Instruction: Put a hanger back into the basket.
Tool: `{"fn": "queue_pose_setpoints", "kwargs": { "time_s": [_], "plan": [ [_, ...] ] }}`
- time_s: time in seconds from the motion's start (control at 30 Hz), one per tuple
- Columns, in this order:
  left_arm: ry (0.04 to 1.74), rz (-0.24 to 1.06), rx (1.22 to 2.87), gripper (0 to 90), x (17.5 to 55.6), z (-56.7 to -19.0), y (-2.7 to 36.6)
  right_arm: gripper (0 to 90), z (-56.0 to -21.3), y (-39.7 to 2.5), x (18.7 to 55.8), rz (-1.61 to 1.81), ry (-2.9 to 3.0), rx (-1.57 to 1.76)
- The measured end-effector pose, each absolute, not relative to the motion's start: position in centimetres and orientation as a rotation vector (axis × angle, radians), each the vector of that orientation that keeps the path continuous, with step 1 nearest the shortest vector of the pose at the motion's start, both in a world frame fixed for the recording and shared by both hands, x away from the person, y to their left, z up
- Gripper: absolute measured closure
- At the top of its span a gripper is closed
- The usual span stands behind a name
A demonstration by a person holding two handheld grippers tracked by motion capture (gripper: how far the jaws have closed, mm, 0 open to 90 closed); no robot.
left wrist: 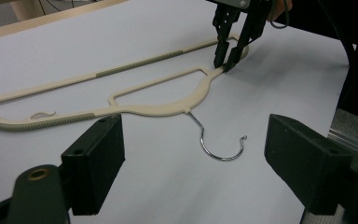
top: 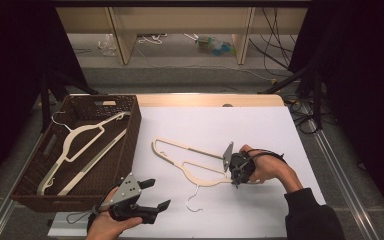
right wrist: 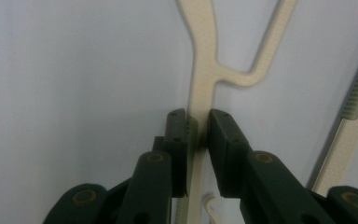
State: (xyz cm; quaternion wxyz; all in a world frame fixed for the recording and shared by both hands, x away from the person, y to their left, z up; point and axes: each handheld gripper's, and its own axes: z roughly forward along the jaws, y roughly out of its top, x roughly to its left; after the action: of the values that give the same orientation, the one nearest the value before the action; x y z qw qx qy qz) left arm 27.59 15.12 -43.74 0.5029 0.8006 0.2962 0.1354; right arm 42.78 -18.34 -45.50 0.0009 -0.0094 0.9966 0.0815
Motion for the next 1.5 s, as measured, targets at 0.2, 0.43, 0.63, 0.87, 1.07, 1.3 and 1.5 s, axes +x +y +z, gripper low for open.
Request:
{"fn": "queue_pose_setpoints", "kwargs": {
  "time_s": [0.2, 0.43, 0.63, 0.87, 1.07, 1.3, 1.5],
  "plan": [
    [0.663, 0.380, 1.996, 20.5, 27.5, -44.3, 14.1, 79.8, -44.7, -18.9, 42.9, 0.231, 3.126, -0.018],
    [0.613, 0.430, 2.063, 21.6, 28.8, -45.4, 12.3, 79.8, -43.2, -18.7, 42.3, 0.221, 3.134, -0.040],
    [0.608, 0.482, 2.096, 24.7, 31.6, -46.6, 11.0, 79.7, -42.4, -18.5, 42.2, 0.243, 3.122, -0.053],
    [0.543, 0.539, 2.206, 26.3, 33.5, -47.9, 9.5, 79.8, -41.4, -18.8, 42.1, 0.249, 3.106, -0.056],
    [0.492, 0.587, 2.255, 28.0, 34.5, -48.4, 8.2, 79.8, -40.5, -18.6, 41.8, 0.261, 3.087, -0.060],
    [0.451, 0.644, 2.301, 28.7, 35.1, -48.8, 7.0, 79.8, -40.1, -18.7, 41.7, 0.281, 3.083, -0.056],
    [0.385, 0.674, 2.318, 31.7, 35.3, -48.6, 6.1, 79.8, -40.1, -18.7, 41.7, 0.283, 3.084, -0.060]
  ]
}}
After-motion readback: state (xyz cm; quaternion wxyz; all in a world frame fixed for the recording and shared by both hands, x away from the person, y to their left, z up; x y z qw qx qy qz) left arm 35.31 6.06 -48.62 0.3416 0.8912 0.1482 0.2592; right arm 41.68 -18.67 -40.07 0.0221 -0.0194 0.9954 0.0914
